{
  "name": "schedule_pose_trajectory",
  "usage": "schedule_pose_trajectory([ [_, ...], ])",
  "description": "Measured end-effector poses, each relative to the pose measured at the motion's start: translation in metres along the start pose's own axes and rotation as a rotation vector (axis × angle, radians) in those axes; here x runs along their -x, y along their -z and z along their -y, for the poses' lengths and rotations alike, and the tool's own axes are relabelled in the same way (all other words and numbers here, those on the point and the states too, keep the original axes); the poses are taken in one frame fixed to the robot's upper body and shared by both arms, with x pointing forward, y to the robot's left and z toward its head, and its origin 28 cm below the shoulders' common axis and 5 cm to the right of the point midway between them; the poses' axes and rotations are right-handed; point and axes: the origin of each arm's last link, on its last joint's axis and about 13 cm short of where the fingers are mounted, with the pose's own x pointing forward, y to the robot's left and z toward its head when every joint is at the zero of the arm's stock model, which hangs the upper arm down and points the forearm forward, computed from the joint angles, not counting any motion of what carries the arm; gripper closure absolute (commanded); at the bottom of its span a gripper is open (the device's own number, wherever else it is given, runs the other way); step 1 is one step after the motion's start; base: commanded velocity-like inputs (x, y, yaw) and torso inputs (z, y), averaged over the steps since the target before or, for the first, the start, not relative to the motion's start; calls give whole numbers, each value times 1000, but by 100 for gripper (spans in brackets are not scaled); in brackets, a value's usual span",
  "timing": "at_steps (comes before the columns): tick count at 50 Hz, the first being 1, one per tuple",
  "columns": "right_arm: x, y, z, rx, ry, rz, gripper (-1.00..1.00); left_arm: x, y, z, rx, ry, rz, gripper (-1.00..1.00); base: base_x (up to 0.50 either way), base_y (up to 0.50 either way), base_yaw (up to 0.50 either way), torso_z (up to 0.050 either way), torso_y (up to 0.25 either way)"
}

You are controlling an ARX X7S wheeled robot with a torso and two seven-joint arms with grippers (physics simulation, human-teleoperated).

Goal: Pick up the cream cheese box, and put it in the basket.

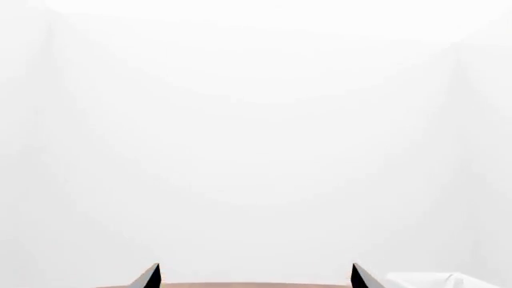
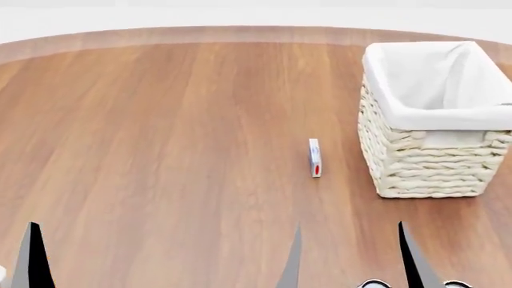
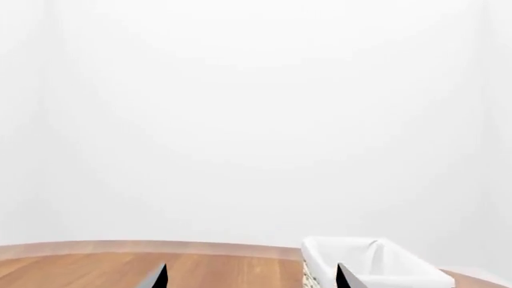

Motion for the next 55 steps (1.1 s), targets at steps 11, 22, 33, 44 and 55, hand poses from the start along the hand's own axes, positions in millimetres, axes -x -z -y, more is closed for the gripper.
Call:
schedule_pose_trajectory([
  [11,0,1,0,0,-1,-3,-100,0,1,-1,0,-1,-1,-100,404,0,0,0,1],
  [22,0,1,0,0,-2,-3,-100,0,1,-1,0,-2,-1,-100,404,0,0,0,0],
  [33,0,1,-1,-1,-2,-2,-100,0,1,-1,0,-2,0,-100,406,0,0,0,1],
  [44,0,1,-1,-2,-2,-2,-100,0,1,-1,0,-2,0,-100,403,0,0,0,0],
  [55,0,2,-1,0,-4,-4,-100,-1,1,-1,0,-3,0,-100,397,-1,0,0,1],
])
